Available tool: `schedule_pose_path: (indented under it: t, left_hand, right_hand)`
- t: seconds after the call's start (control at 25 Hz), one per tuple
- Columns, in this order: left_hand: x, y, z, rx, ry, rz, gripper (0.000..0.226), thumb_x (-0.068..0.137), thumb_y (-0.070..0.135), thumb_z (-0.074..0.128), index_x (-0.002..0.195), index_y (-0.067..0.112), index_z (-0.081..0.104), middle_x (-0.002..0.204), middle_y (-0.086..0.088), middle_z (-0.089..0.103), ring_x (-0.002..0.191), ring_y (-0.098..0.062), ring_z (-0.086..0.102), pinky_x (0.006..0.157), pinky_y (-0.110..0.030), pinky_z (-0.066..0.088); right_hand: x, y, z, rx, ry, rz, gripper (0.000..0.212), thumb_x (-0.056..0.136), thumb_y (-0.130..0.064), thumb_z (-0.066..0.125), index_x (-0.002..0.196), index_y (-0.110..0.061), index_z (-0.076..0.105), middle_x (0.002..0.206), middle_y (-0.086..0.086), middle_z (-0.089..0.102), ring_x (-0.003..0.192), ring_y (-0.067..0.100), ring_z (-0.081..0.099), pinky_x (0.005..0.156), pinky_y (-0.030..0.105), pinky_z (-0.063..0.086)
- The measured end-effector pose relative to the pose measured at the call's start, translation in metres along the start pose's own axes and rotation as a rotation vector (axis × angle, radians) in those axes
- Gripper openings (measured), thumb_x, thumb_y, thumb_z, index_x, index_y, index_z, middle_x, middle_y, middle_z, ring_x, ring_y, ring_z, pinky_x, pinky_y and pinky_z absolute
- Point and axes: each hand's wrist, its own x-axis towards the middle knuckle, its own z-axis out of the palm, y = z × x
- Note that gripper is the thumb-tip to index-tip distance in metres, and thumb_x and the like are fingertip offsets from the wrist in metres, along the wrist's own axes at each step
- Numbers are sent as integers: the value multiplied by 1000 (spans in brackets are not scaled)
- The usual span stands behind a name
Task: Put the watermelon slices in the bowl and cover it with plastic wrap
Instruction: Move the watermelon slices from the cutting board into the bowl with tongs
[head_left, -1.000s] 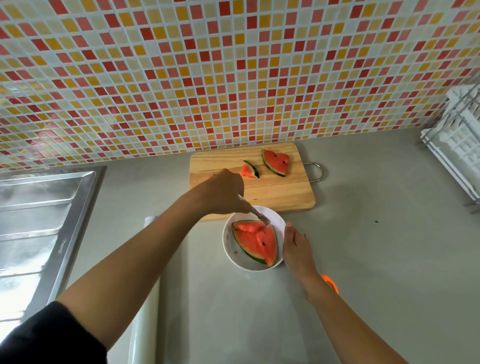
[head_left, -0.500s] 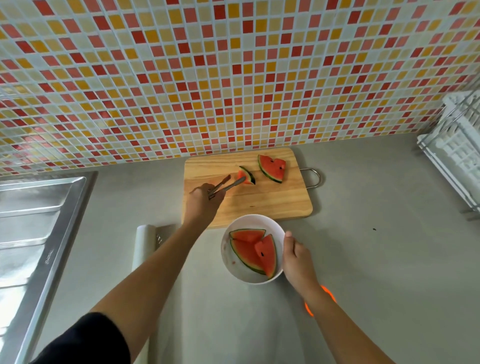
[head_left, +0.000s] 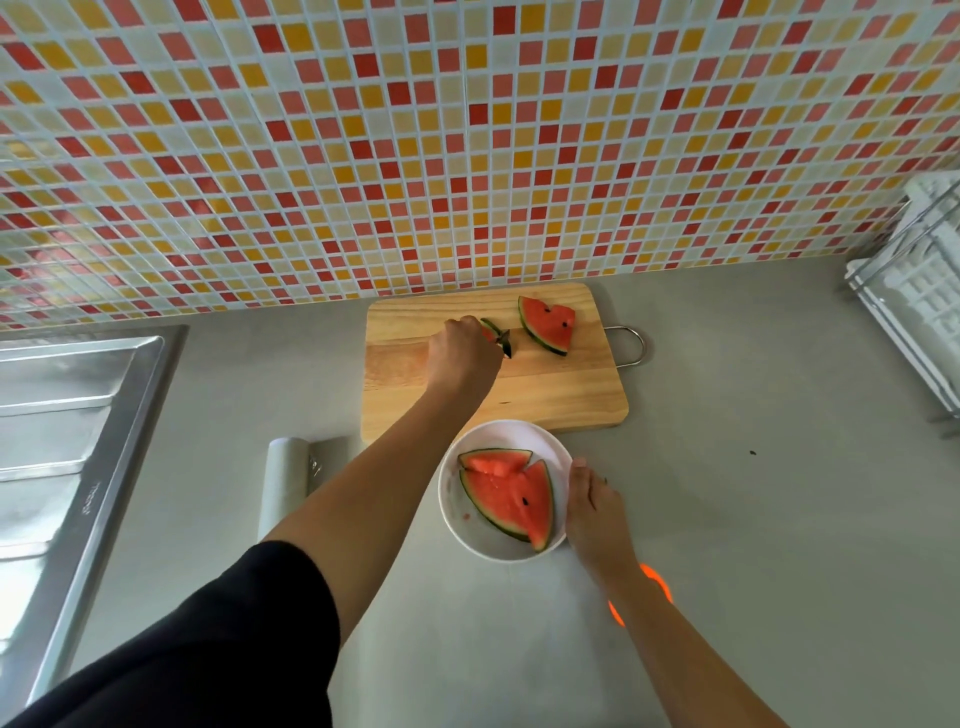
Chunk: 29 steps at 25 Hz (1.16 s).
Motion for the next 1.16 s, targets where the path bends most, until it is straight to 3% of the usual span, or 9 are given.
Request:
schedule_pose_path:
  t: [0.16, 0.32, 0.44, 0.6, 0.76, 0.92, 1.04, 1.16]
  left_hand:
    - [8, -6, -4, -5, -11, -2, 24, 85, 24, 59, 73, 6, 49, 59, -2, 39, 64, -27, 47, 45, -29, 25]
    - [14, -17, -16, 11, -57, -4, 34, 85, 35, 63, 76, 2, 62, 59, -3, 46, 54, -17, 43, 43, -27, 30]
    - [23, -26, -31, 68, -135, 77, 33, 84, 37, 65, 94, 5, 68, 79, -9, 60, 69, -20, 51, 55, -29, 43]
    - [35, -37, -52, 177, -182, 191, 37, 84, 34, 66, 107, 5, 69, 101, -11, 67, 82, -19, 54, 59, -21, 40]
    - [27, -36, -44, 244, -192, 241, 33, 87, 34, 61, 100, 5, 67, 85, -6, 64, 73, -17, 53, 54, -22, 39]
    - [26, -22, -35, 335, -167, 266, 31, 88, 34, 58, 79, 5, 62, 58, 2, 42, 52, -12, 38, 43, -24, 24]
    - [27, -12, -33, 328, -157, 261, 41, 85, 38, 63, 58, 13, 45, 57, 2, 41, 49, -10, 35, 42, -23, 22]
    - [31, -20, -38, 156, -148, 130, 36, 79, 39, 71, 64, 9, 56, 63, -1, 50, 52, -11, 40, 43, -22, 28]
  right_hand:
    - [1, 1, 1, 36, 30, 45, 40, 99, -21, 33, 64, -10, 49, 68, 13, 59, 70, 30, 53, 63, 33, 34]
    - [1, 3, 3, 42, 26, 66, 41, 99, -22, 33, 64, -10, 49, 66, 8, 57, 69, 28, 53, 64, 32, 33]
    - [1, 3, 3, 28, 35, 31, 41, 99, -19, 33, 67, -3, 53, 72, 20, 63, 73, 34, 55, 63, 32, 30]
    - [1, 4, 2, 22, 53, 25, 41, 99, -18, 34, 72, 3, 56, 81, 27, 65, 78, 38, 57, 61, 31, 23]
    - [2, 3, -1, 34, 57, 58, 43, 99, -24, 33, 68, -2, 54, 79, 24, 65, 76, 34, 56, 60, 31, 23]
    - [1, 2, -2, 39, 20, 72, 42, 99, -23, 31, 70, -3, 53, 73, 17, 61, 75, 32, 54, 68, 34, 35]
    - [0, 2, -2, 33, 20, 65, 43, 100, -21, 31, 72, 1, 54, 76, 20, 62, 77, 35, 54, 72, 38, 37]
    - [0, 0, 0, 23, 11, 72, 42, 100, -21, 31, 71, 0, 53, 79, 23, 63, 80, 36, 54, 75, 40, 38]
